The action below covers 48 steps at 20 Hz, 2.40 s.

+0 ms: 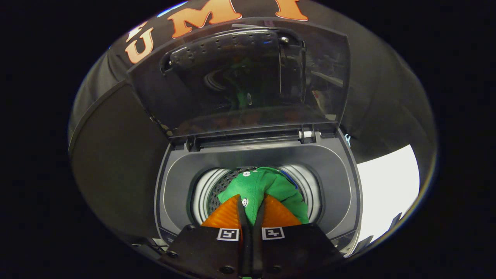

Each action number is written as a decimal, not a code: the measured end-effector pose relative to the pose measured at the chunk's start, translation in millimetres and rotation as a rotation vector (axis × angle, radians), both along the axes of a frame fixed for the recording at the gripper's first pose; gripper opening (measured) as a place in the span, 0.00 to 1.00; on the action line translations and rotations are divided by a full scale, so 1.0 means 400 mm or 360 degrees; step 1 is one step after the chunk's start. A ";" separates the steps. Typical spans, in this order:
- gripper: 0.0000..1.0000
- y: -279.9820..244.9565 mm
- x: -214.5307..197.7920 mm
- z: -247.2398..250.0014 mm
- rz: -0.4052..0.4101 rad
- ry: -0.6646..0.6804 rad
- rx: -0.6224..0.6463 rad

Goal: Put the clothes into the washing machine and then close the washing machine lid.

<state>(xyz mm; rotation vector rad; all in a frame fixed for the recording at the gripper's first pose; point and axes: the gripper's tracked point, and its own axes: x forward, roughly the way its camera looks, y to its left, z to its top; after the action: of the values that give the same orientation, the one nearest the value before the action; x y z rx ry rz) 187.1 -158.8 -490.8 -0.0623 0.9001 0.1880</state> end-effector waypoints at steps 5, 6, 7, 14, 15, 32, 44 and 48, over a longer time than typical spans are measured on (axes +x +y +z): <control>0.10 -0.019 0.012 -0.063 -0.0095 0.0079 -0.0080; 0.23 -0.017 0.009 -0.078 -0.0104 0.0103 -0.0073; 0.36 -0.017 0.004 -0.087 -0.0118 0.0125 -0.0051; 0.99 -0.040 -0.004 0.049 -0.0157 -0.0023 -0.0050; 0.99 -0.037 0.005 0.088 -0.0158 -0.0065 -0.0027; 0.99 0.235 0.346 0.694 0.0108 -0.0716 0.0032; 0.99 0.258 0.454 0.526 0.0110 -0.0491 -0.0096; 0.98 0.256 0.441 0.523 0.0103 -0.0463 -0.0043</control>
<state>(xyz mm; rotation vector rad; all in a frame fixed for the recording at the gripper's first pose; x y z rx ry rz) 363.6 -56.3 -281.8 -0.1404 0.6109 0.2206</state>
